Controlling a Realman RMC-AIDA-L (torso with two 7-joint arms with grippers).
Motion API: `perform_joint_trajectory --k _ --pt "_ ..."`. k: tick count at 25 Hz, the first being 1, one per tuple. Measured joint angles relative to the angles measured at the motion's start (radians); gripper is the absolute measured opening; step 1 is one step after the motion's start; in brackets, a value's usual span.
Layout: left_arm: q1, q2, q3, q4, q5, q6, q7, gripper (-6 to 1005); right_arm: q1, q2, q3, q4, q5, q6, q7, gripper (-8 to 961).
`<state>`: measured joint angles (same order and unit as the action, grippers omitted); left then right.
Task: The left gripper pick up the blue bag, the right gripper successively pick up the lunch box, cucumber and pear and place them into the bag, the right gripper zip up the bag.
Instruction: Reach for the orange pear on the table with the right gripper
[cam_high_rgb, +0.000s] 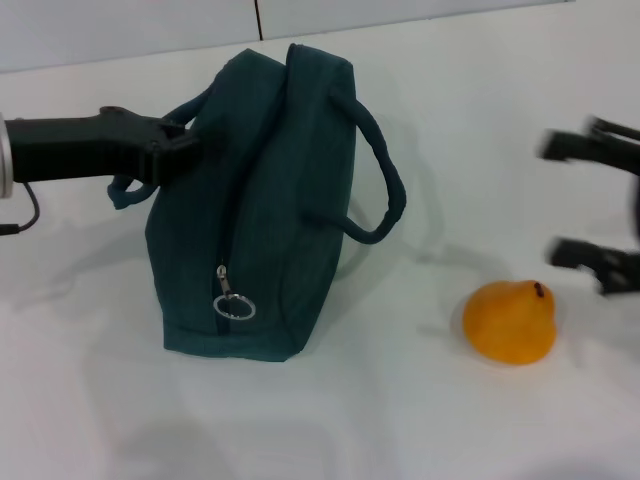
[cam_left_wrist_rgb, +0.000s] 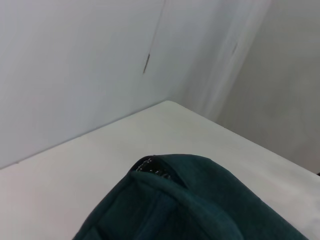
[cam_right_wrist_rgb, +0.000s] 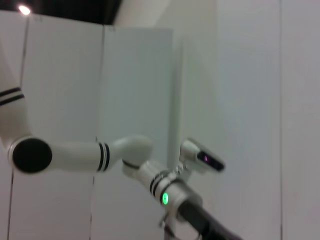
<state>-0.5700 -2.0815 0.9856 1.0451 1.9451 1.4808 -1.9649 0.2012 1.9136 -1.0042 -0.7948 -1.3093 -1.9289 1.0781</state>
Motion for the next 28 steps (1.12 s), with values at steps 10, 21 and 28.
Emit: perform_joint_trajectory --k 10,21,28 --pt "0.013 -0.003 -0.002 -0.008 -0.005 -0.037 0.006 44 -0.126 0.075 0.418 0.133 -0.282 -0.070 -0.245 856" --pt "0.007 -0.005 -0.002 -0.068 -0.006 -0.069 0.007 44 -0.123 0.084 0.444 0.369 -0.348 0.022 -0.456 857" --pt "0.001 -0.004 -0.002 -0.068 -0.006 -0.079 0.007 44 -0.057 0.085 0.432 0.441 -0.383 0.102 -0.441 820"
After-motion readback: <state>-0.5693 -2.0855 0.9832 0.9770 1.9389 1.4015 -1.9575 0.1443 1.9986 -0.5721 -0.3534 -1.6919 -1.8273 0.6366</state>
